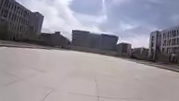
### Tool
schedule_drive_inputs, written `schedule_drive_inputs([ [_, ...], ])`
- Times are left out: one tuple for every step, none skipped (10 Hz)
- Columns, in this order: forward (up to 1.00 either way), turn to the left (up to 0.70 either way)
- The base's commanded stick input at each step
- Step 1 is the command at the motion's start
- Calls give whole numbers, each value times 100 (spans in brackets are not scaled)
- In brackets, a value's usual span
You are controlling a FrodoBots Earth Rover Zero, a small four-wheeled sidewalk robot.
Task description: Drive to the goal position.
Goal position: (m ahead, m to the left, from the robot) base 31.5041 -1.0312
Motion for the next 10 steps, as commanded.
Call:
schedule_drive_inputs([
  [70,0],
  [70,0],
  [70,0],
  [70,0],
  [70,0],
  [70,0],
  [70,0],
  [70,0],
  [70,0],
  [70,0],
])
